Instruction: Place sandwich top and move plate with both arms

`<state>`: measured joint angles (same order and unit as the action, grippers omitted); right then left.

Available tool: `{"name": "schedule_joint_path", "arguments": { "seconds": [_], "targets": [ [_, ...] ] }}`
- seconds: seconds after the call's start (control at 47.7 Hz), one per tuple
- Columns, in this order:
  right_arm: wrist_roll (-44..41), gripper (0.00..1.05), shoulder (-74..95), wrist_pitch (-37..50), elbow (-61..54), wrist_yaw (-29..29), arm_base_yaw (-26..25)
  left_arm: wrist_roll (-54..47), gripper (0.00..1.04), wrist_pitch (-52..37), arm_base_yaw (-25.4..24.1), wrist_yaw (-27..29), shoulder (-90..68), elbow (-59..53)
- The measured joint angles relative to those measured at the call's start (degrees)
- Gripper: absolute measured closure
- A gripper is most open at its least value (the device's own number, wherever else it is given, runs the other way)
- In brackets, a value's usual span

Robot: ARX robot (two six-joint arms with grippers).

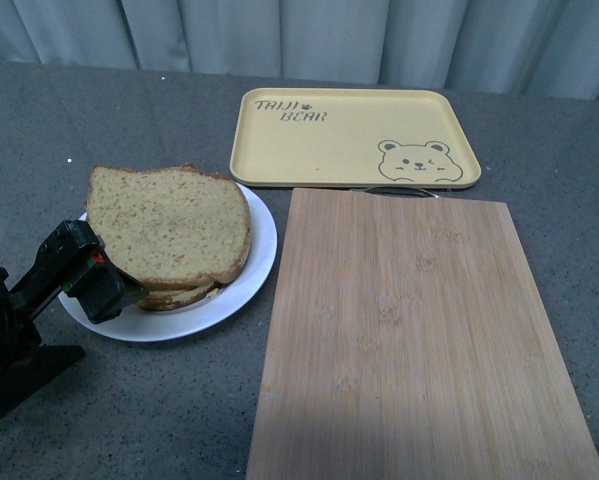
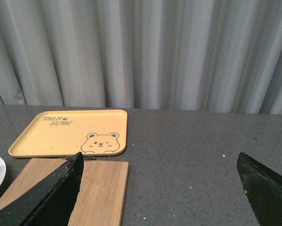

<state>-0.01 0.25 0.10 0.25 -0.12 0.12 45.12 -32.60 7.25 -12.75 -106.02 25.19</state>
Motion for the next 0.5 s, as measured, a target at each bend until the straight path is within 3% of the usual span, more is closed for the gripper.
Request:
{"name": "schedule_joint_path", "arguments": {
  "seconds": [0.503],
  "targets": [
    [0.0,0.09,0.0,0.0,0.0,0.0,0.0,1.7,0.8,-0.9,0.4,0.1,-5.5,3.4]
  ]
}}
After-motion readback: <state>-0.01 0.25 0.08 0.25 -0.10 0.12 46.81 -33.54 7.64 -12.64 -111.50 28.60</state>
